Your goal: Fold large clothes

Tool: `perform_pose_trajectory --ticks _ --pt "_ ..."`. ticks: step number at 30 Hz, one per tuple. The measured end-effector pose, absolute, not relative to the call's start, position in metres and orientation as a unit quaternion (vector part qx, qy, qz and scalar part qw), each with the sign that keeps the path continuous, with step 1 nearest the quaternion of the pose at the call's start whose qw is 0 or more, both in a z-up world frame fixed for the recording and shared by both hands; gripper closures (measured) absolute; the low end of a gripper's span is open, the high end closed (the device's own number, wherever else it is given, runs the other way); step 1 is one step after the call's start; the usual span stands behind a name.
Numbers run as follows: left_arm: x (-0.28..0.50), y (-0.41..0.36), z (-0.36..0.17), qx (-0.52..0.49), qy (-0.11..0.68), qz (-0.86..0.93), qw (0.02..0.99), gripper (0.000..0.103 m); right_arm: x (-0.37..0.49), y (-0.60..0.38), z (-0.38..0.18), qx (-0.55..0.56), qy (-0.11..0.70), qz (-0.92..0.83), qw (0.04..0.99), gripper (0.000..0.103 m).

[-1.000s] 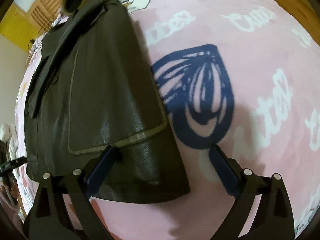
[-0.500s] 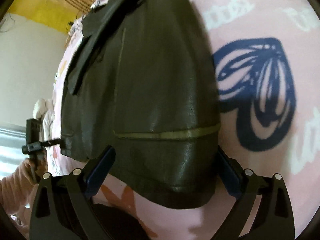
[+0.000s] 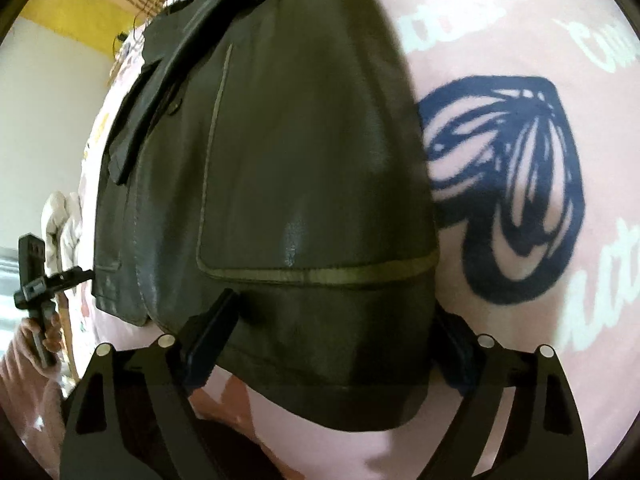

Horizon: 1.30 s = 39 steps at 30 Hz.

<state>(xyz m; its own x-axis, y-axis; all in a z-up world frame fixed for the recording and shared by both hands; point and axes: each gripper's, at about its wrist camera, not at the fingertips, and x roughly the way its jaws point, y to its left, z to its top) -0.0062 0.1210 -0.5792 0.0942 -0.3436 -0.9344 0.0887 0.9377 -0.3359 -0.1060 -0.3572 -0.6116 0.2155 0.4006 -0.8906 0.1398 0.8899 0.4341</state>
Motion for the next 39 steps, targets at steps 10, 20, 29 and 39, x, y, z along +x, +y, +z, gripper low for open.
perform_pose_trajectory --ticks 10,20,29,39 --pt "0.010 0.123 -0.624 -0.087 0.691 -0.139 0.704 0.017 -0.106 -0.354 -0.609 0.199 0.627 0.073 0.749 0.036" --pt "-0.005 0.123 -0.593 -0.102 0.659 -0.155 0.728 0.093 -0.102 -0.332 -0.605 0.215 0.624 0.082 0.747 0.086" --pt "-0.014 0.104 -0.525 -0.132 0.590 -0.179 0.776 0.097 -0.111 -0.319 -0.539 0.297 0.555 0.113 0.769 0.092" --pt "-0.022 0.106 -0.405 -0.124 0.477 -0.242 0.836 0.099 -0.133 -0.313 -0.438 0.364 0.438 0.160 0.806 0.093"
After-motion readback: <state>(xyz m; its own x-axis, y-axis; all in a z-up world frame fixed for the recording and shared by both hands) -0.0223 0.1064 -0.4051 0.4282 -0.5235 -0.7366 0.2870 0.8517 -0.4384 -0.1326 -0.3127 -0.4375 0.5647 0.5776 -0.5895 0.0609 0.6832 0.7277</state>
